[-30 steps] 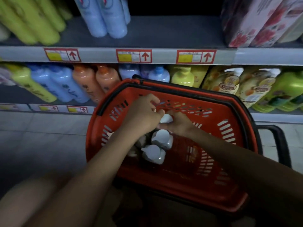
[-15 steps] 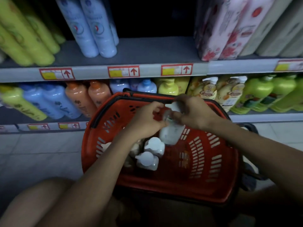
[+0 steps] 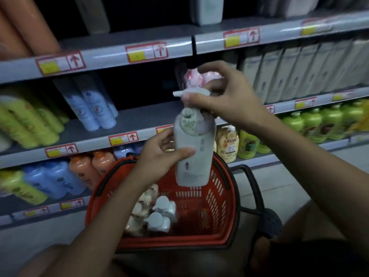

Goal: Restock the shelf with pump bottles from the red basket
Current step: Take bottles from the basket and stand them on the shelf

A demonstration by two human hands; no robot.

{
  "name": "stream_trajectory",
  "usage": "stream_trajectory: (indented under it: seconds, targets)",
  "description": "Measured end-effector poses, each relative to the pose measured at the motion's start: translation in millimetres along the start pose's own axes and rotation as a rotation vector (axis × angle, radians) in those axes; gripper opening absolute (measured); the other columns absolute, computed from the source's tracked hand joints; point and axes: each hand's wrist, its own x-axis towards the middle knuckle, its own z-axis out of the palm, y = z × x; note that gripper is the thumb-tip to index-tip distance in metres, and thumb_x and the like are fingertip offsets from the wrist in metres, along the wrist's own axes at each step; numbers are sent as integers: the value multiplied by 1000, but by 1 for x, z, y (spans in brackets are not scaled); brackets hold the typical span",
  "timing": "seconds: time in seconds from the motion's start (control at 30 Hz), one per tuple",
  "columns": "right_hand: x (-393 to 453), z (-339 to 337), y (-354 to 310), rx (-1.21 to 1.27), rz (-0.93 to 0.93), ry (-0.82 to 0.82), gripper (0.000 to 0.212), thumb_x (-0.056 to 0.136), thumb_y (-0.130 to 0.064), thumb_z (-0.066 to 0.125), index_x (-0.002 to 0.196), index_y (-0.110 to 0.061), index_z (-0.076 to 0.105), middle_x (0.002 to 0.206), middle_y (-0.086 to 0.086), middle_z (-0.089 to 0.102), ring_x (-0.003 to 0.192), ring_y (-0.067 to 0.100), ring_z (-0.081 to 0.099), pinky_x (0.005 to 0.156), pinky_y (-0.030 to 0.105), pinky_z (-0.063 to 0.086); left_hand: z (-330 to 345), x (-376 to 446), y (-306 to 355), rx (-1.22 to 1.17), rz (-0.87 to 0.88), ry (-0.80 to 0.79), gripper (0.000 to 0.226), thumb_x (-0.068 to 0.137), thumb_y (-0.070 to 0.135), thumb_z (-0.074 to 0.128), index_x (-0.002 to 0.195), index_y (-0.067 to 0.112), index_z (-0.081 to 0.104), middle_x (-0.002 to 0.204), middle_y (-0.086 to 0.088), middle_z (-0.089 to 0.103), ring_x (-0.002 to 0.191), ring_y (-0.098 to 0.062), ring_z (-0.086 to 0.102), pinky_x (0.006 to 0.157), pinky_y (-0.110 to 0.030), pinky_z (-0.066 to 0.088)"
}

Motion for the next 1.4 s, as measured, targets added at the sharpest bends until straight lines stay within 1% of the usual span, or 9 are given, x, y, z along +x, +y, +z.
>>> stream_trajectory:
  seconds: [0.07, 0.23, 0.37, 0.6, 0.73, 0.93, 1.03, 1.17, 1.4]
  targets:
    - [-4, -21, -20, 90, -12, 75, 55, 79, -48, 85, 122, -20, 66, 87, 1, 76, 78, 9, 69, 71, 37, 56, 9, 0, 28, -74, 30, 12, 66, 71, 24, 91, 131, 16, 64, 126, 0, 73, 117, -18, 69, 101, -42, 55]
    - [-48, -43, -14, 141, 57, -37, 65, 83, -39, 84, 139, -26, 55, 126, -1, 72, 111, 17, 72, 89, 34, 62, 28, 4, 91, -238, 117, -32, 62, 70, 21, 82, 129, 10, 65, 120, -6, 75, 110, -21, 72, 88, -31, 59]
    - [-67, -49, -11, 370, 160, 117, 58, 82, -37, 84, 130, -13, 62, 119, 4, 76, 108, 19, 74, 89, 38, 61, 42, 4, 124, -206, 140, -81, 46, 77, 11, 80, 122, 9, 69, 112, -5, 78, 100, -21, 76, 82, -31, 61]
    - [-67, -66, -20, 439, 159, 100, 31, 88, -26, 75, 118, -16, 73, 111, 3, 80, 101, 23, 77, 86, 43, 62, 57, 7, 132, -206, 98, -14, 42, 77, 16, 85, 117, 13, 73, 109, -1, 79, 97, -20, 76, 79, -28, 60]
    - [-50, -69, -16, 458, 147, 148, 39, 86, -27, 75, 122, -13, 69, 112, 3, 79, 102, 23, 77, 86, 40, 63, 63, 18, 143, -216, 91, 25, 35, 79, 13, 85, 112, 15, 75, 105, -1, 80, 92, -19, 77, 71, -22, 59]
    - [-10, -81, -9, 493, 120, 164, 44, 87, -28, 74, 127, -13, 65, 115, 5, 78, 105, 26, 76, 94, 51, 59, 67, 58, 156, -180, 132, 53, 30, 77, 23, 87, 105, 28, 77, 111, -8, 76, 93, -23, 77, 72, -34, 63]
    - [22, -93, -10, 500, 38, 148, 39, 91, -25, 69, 129, -15, 66, 118, 4, 77, 109, 24, 75, 92, 43, 61, 70, 90, 168, -129, 232, 91, 36, 74, 30, 89, 107, 27, 78, 112, -7, 76, 99, -25, 76, 88, -47, 62]
    - [81, -114, -17, 473, -114, 147, 33, 98, -20, 62, 131, -17, 66, 122, 0, 76, 112, 17, 73, 88, 29, 61, 71, 143, 199, -25, 402, 179, 42, 73, 40, 89, 112, 30, 75, 116, 2, 66, 101, -11, 71, 89, -36, 61]
    - [197, -137, -13, 437, -220, 121, 35, 100, -16, 64, 135, -12, 63, 125, 5, 74, 116, 21, 71, 95, 36, 59, 60, 250, 237, 104, 530, 298, 36, 76, 36, 87, 106, 30, 67, 113, -1, 61, 103, -8, 64, 88, -28, 57]
